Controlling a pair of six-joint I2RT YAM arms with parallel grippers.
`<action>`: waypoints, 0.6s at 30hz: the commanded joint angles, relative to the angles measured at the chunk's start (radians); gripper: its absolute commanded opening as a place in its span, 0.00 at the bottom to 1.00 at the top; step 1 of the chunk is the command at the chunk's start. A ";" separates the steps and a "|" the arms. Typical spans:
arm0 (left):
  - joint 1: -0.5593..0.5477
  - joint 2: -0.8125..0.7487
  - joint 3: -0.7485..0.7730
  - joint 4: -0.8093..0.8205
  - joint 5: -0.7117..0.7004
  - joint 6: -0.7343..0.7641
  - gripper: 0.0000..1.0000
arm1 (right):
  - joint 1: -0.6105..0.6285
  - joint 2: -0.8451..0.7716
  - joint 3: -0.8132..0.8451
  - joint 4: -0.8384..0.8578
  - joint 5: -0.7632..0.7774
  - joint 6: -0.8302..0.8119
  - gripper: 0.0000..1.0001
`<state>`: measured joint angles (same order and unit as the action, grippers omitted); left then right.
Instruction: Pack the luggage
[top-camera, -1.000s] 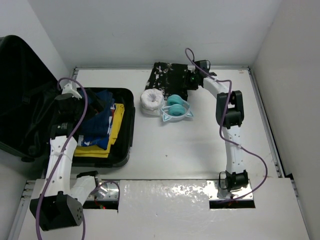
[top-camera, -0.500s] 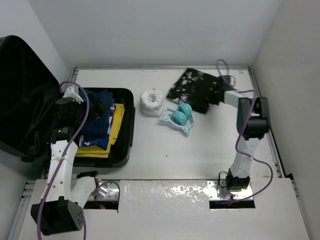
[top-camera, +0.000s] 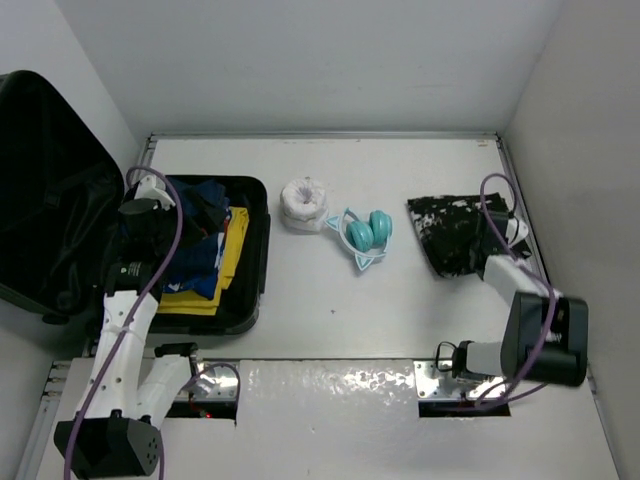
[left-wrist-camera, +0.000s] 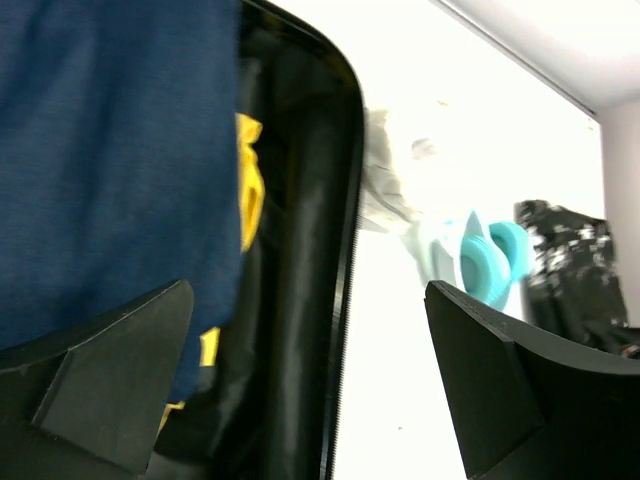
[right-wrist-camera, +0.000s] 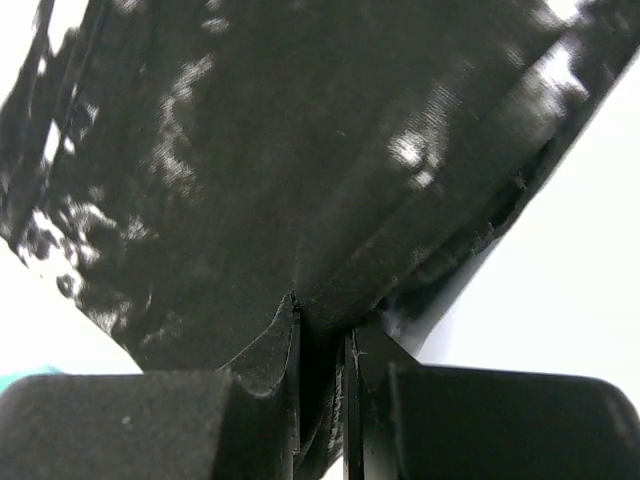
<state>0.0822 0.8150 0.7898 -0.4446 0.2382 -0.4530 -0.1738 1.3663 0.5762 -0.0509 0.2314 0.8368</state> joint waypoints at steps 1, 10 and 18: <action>-0.038 -0.037 0.011 0.044 0.010 -0.038 1.00 | 0.007 -0.152 -0.120 0.082 -0.061 0.027 0.08; -0.108 -0.050 0.022 0.027 -0.008 -0.078 1.00 | 0.011 -0.695 -0.250 -0.147 -0.112 -0.020 0.99; -0.338 -0.005 0.032 0.027 -0.150 -0.102 0.99 | 0.008 -0.176 0.127 -0.314 -0.276 -0.376 0.99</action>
<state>-0.1692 0.7876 0.7910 -0.4458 0.1711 -0.5343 -0.1680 0.9131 0.5468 -0.2634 0.0586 0.6506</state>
